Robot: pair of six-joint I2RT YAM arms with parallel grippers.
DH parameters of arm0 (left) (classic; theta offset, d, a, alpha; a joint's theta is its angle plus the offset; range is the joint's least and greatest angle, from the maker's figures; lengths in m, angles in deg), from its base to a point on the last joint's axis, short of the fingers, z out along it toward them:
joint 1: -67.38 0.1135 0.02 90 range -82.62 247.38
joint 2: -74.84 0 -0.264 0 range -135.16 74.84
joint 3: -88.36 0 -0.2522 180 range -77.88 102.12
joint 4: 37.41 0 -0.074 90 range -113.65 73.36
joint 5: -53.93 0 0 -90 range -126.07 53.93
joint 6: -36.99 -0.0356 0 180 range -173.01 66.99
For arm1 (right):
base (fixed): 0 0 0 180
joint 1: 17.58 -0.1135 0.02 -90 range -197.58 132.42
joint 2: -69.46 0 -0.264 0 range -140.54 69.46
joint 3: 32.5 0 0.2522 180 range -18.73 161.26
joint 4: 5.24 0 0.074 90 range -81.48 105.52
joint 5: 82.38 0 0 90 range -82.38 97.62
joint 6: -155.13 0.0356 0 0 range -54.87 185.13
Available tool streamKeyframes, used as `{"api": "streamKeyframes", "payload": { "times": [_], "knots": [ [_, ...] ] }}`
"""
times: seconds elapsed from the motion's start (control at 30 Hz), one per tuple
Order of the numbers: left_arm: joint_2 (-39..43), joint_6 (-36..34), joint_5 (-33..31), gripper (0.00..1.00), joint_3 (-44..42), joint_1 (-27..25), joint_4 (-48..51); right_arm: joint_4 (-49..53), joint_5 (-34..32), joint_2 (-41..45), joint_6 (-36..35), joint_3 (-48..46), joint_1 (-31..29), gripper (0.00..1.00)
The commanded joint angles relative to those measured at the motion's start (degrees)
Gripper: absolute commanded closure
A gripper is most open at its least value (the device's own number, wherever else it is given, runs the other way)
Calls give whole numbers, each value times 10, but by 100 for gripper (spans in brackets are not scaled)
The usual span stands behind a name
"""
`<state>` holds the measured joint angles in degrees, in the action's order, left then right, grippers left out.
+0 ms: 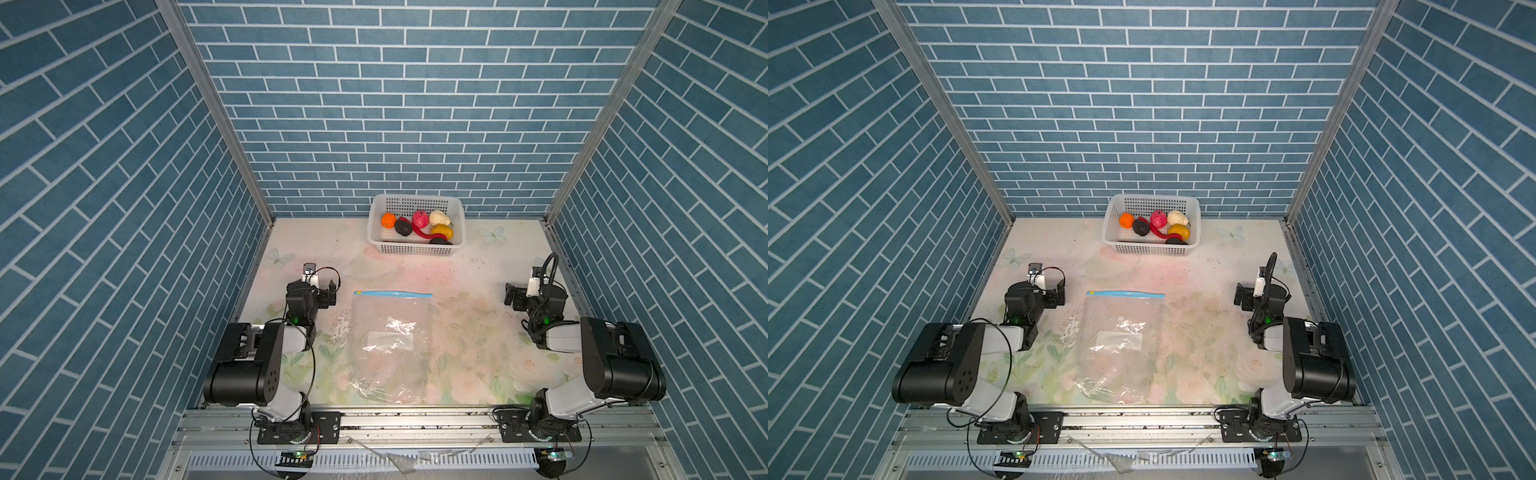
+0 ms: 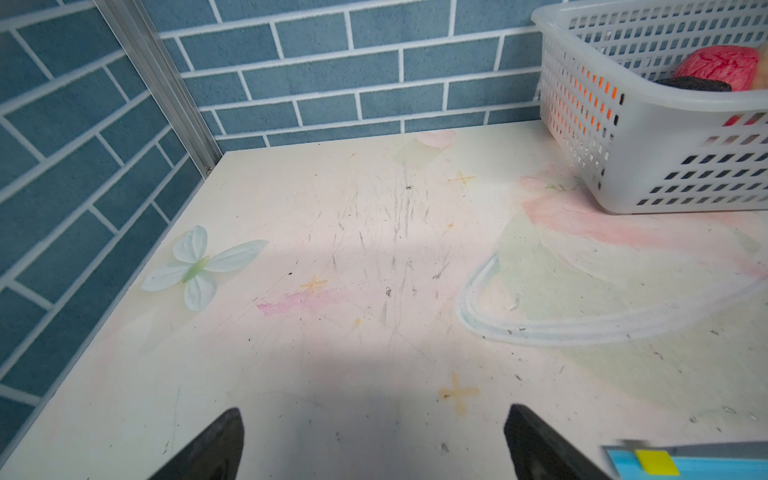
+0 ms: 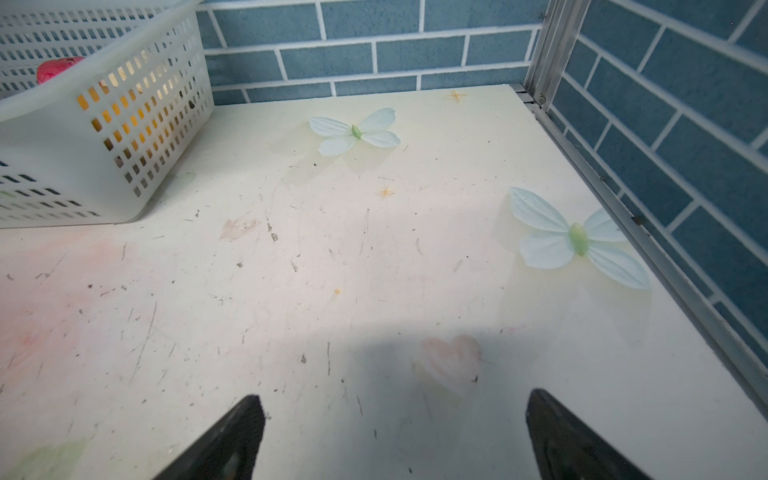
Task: Place the food in the zip-top bag and seal the zipper
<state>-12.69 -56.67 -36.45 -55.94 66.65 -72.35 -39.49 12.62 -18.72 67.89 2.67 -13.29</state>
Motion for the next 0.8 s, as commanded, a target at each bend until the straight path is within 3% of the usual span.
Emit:
{"api": "streamKeyframes", "payload": {
  "times": [0.0, 0.77],
  "knots": [
    [0, 0, -6, 1, 5, 0, -1, -7, 4, -3, 1, 16, -1, 1],
    [-1, -5, -33, 1, 6, -13, -1, -2, -10, -4, 2, 19, -1, 1]
  ]
}}
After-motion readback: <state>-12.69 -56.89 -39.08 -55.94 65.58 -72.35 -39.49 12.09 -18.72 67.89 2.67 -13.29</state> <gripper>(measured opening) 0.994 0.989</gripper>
